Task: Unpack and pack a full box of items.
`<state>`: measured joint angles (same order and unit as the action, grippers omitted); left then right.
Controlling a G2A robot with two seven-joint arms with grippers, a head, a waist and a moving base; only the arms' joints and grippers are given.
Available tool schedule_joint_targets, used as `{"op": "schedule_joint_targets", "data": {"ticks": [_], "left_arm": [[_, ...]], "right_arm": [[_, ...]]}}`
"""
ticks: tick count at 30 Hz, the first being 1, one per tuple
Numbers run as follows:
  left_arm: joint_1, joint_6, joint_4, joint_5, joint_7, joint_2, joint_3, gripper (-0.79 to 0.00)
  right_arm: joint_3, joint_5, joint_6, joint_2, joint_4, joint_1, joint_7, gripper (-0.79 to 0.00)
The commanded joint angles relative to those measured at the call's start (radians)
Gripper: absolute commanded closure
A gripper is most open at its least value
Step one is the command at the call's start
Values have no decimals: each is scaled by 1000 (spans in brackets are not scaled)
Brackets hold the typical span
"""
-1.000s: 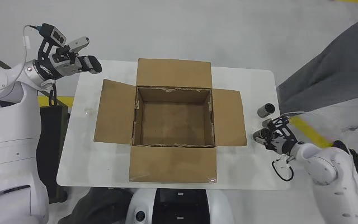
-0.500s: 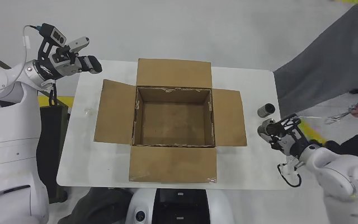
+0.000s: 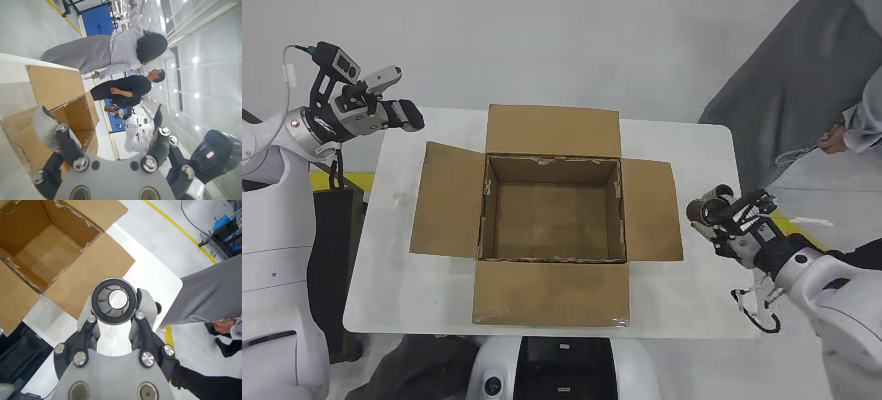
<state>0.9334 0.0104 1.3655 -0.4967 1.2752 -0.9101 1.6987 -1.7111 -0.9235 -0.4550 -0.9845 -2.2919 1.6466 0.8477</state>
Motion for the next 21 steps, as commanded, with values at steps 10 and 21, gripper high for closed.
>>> {"op": "schedule_joint_targets", "data": {"ticks": [10,21], "left_arm": [[0,0,0,0,0,0,0,-785],[0,0,0,0,0,0,0,-785]], "right_arm": [[356,56,57,-16,114,-383,104,0],[768,37,136,-88,339,-709,140,0]]}}
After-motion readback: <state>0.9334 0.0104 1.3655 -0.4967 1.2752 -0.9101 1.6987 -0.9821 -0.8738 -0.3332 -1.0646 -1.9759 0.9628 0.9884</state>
